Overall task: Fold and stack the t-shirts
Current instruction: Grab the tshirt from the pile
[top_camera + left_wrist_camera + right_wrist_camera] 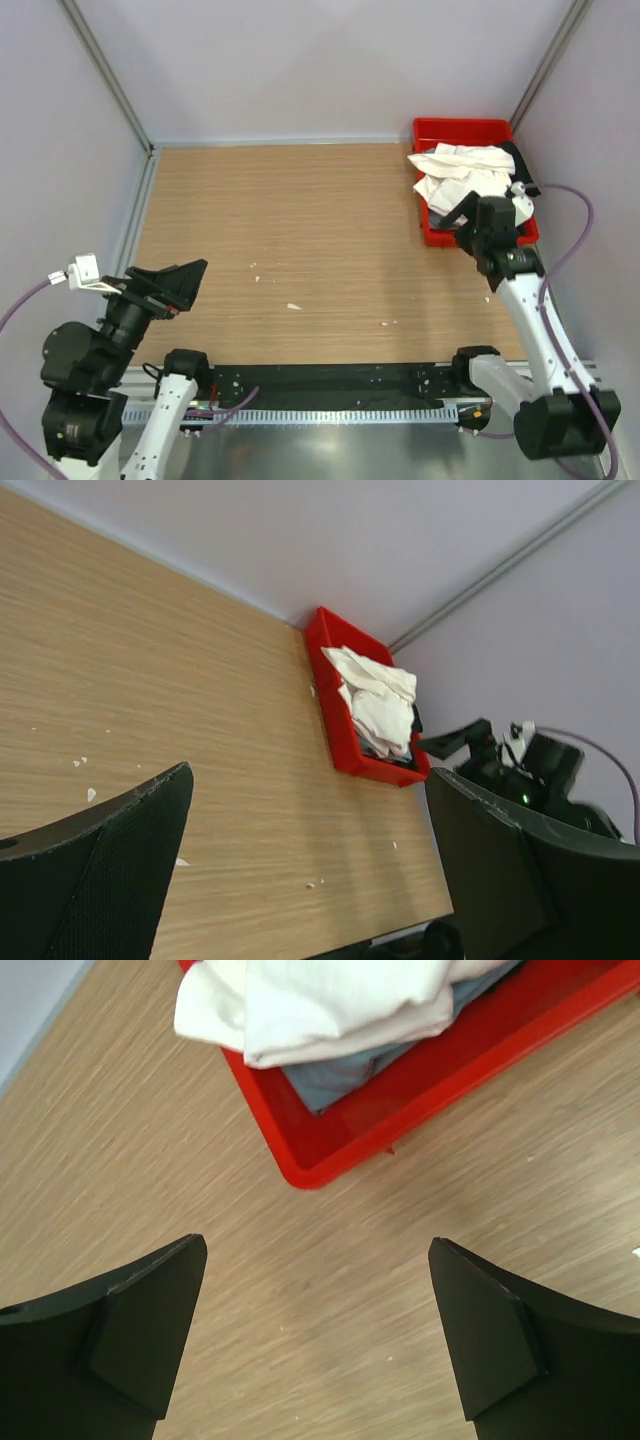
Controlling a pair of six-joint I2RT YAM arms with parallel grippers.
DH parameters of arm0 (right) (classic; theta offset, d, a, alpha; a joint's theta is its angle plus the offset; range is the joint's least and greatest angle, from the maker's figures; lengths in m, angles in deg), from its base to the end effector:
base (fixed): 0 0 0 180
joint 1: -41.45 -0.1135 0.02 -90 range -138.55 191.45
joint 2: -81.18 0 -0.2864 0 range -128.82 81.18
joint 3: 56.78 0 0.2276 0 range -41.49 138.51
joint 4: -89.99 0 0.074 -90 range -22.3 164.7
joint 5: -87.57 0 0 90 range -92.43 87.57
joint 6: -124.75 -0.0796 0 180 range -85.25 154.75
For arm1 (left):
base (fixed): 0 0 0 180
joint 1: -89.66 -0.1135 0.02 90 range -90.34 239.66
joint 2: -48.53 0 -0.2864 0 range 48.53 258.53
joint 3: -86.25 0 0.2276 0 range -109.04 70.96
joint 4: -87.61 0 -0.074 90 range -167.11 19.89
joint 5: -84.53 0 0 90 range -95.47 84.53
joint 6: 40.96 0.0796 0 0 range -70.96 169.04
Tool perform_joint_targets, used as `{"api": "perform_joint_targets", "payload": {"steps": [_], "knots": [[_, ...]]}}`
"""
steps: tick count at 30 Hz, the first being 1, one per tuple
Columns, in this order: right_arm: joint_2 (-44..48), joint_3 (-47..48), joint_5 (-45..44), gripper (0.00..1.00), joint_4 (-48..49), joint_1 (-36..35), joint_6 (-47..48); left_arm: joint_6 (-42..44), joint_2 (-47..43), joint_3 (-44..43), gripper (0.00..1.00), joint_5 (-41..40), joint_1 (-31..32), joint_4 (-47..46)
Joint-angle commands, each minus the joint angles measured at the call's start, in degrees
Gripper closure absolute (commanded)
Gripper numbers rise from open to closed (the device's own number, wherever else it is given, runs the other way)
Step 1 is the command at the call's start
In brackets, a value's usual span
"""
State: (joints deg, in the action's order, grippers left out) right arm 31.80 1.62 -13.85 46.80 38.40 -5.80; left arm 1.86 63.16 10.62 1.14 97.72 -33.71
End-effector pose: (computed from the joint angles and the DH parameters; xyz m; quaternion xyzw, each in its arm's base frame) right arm 0.1847 -0.0059 0.2812 0.3267 0.8176 0.0914 0.4652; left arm 0.0048 -0.0099 0.3911 -0.1923 0.6655 -0.3692 0.6195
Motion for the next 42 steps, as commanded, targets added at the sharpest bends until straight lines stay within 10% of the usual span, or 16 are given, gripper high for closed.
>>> {"api": "perform_joint_targets", "payload": {"steps": [1,6,9,11,12,15,19,26,37,42], "knots": [[-13.07,15.56,-8.33,0.0,-13.2,-0.12,-0.74,7.79,9.16,-10.04,0.0,11.44,-0.14,14.59],[-32.33,40.36,-4.95,0.05,-17.28,0.94,8.17,11.32,19.46,-17.44,0.0,17.92,-0.14,17.26],[-39.45,45.21,-8.94,0.5,-13.33,2.25,7.27,11.67,20.17,-17.01,0.02,17.91,-0.06,11.13],[-42.01,46.35,-8.98,0.44,-10.79,5.76,4.88,12.19,21.92,-17.36,0.08,17.21,-0.14,9.87],[-44.98,46.45,-7.93,0.21,-9.47,7.08,4.26,12.72,23.32,-17.97,0.12,16.95,-0.14,10.73],[-50.52,47.24,-4.14,0.01,-4.98,11.3,-0.04,15.62,29.21,-20.86,0.15,16.42,-0.06,14.34],[-55.36,47.06,-5.97,0.0,4.15,12.19,-2.24,18.35,34.14,-23.51,0.15,16.07,-0.14,15.58],[-62.66,51.88,-5.8,0.21,12.26,12.72,-6.54,19.49,34.85,-23.07,0.15,13.87,-0.14,14.0],[-72.94,68.12,-8.27,0.19,7.53,13.86,-8.04,20.28,38.28,-23.78,0.16,12.37,-0.14,12.94],[-77.0,72.55,-6.86,0.59,1.45,14.21,-9.8,20.37,38.98,-23.78,0.16,13.68,-0.14,12.77]]}}
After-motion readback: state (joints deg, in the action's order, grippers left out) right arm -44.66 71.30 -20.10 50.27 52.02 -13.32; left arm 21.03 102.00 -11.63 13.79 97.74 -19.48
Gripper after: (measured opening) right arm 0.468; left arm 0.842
